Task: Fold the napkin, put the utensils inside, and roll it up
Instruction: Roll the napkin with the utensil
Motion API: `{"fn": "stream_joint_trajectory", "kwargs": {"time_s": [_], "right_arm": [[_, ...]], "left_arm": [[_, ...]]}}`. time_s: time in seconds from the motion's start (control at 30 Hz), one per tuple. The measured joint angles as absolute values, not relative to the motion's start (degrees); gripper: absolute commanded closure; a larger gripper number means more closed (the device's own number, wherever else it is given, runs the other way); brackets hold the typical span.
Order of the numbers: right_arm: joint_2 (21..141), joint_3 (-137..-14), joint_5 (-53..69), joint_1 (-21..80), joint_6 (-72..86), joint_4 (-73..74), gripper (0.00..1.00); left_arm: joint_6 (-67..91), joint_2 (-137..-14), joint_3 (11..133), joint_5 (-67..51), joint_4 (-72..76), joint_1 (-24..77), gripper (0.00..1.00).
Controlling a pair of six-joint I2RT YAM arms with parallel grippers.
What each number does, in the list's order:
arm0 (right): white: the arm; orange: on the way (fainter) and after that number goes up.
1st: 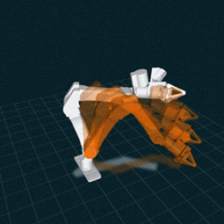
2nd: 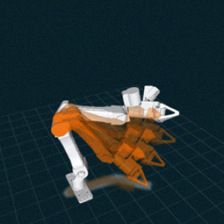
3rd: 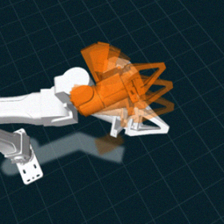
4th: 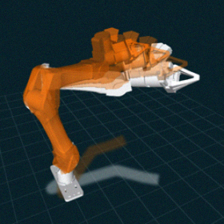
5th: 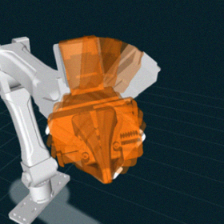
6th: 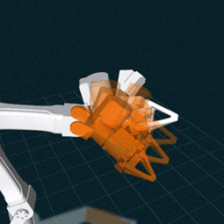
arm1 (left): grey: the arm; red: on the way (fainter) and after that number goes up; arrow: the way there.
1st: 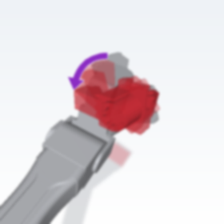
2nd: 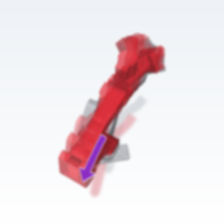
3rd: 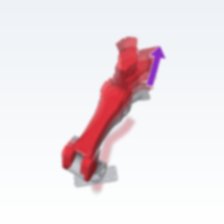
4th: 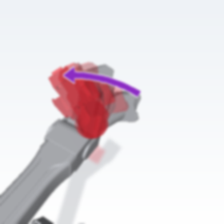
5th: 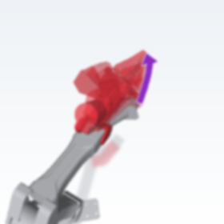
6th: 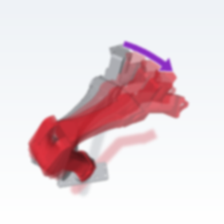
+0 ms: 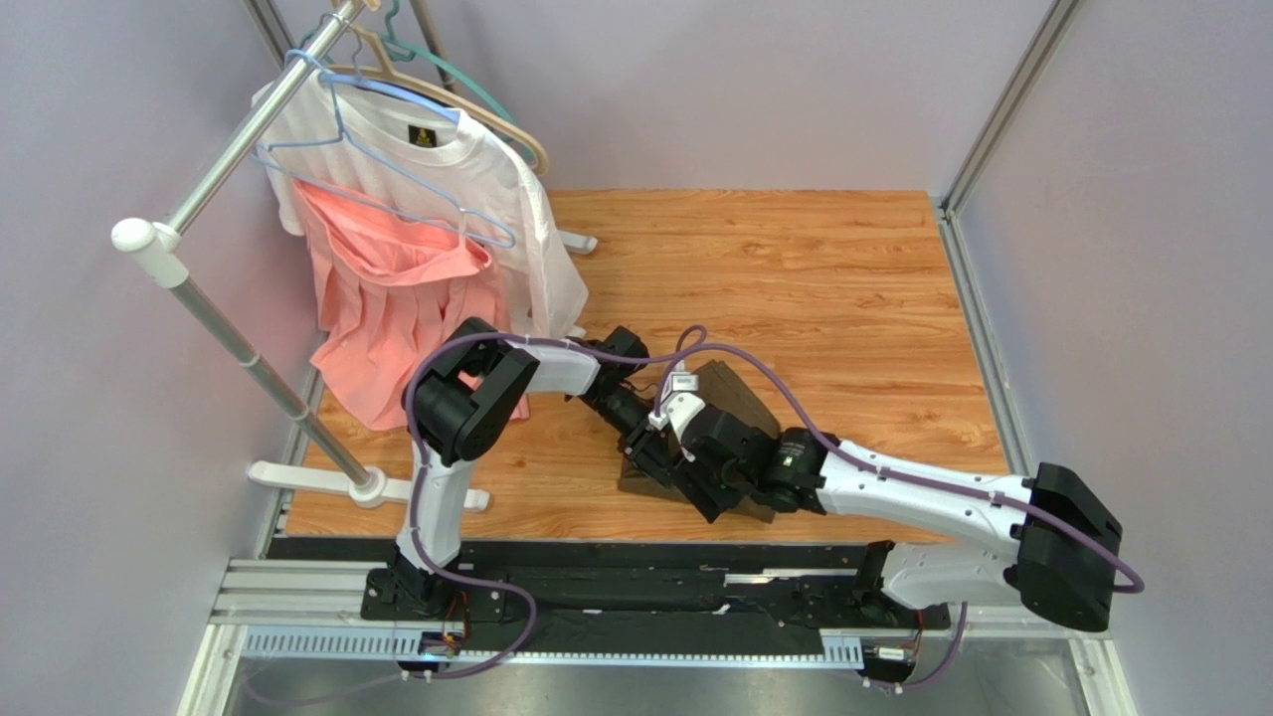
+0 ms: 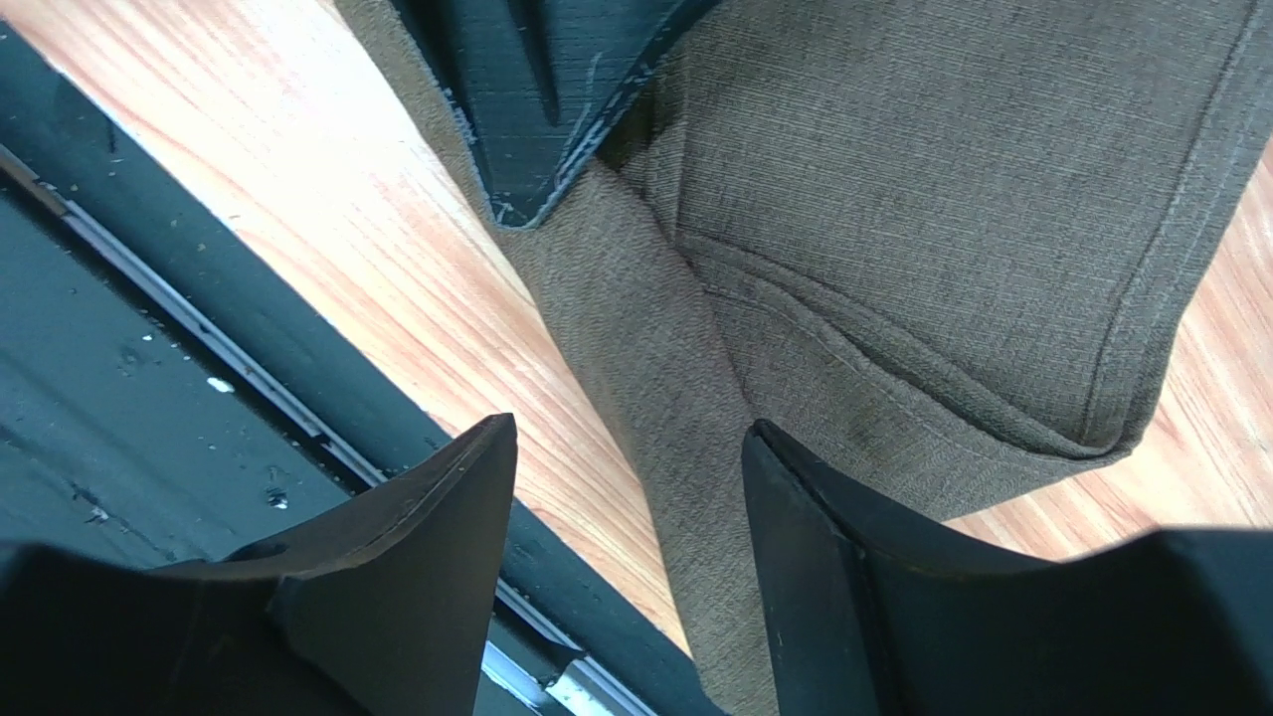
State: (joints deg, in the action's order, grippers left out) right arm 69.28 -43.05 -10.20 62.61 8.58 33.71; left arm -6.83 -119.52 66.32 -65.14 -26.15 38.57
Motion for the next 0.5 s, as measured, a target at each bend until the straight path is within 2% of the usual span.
{"fn": "stream_joint_trajectory", "kwargs": {"time_s": [0.5], "right_arm": [[74.96,-43.57,-10.35,63.0,7.46,33.1,0.39]], "left_arm": [[-7.01,-119.92,66.5,-65.67,-28.16,38.11,1.0]]}}
